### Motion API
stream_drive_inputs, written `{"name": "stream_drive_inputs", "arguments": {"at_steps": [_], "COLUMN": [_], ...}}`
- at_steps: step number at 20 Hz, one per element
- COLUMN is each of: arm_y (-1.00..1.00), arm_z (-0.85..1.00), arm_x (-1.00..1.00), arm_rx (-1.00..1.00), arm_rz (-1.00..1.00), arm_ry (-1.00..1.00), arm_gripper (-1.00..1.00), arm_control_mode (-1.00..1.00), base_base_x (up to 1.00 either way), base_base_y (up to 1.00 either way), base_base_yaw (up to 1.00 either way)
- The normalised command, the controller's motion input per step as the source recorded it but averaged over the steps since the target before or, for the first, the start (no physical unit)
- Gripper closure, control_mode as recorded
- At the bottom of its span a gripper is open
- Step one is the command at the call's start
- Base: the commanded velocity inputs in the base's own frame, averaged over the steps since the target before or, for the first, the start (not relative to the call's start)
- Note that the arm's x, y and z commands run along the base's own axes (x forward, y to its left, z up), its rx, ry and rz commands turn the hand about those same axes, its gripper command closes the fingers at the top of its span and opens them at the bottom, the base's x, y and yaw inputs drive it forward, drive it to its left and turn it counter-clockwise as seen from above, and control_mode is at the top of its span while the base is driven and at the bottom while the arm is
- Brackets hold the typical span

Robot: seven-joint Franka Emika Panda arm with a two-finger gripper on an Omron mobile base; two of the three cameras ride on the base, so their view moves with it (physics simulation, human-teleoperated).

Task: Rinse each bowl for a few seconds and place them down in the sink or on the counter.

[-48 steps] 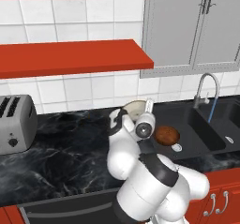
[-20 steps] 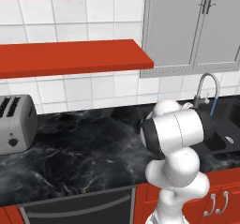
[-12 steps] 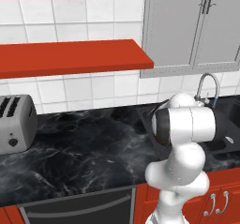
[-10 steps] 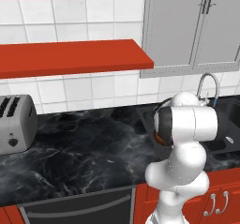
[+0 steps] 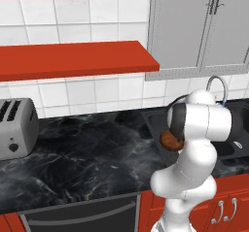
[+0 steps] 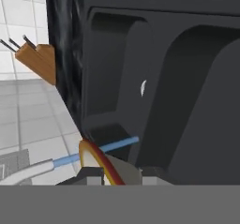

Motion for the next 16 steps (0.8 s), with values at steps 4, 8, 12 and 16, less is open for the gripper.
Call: {"name": "stream_drive_inputs", "arguments": {"at_steps": [4, 8, 12, 16], "arm_y": [-0.23, -0.2, -0.23, -0.26], "arm_z": [0.0, 0.0, 0.0, 0.0], "arm_x": [0.17, 0.19, 0.2, 0.18], "arm_rx": [0.01, 0.0, 0.0, 0.01], "arm_rz": [-0.08, -0.06, -0.05, -0.03], "arm_ry": [0.02, 0.04, 0.05, 0.04], "arm_gripper": [1.0, 1.0, 1.0, 1.0], "arm_control_mode": [-1.0, -1.0, -1.0, -1.0], "base_base_x": [0.0, 0.0, 0.0, 0.0], "base_base_y": [0.0, 0.0, 0.0, 0.0], "base_base_yaw": [0.0, 0.0, 0.0, 0.0]}}
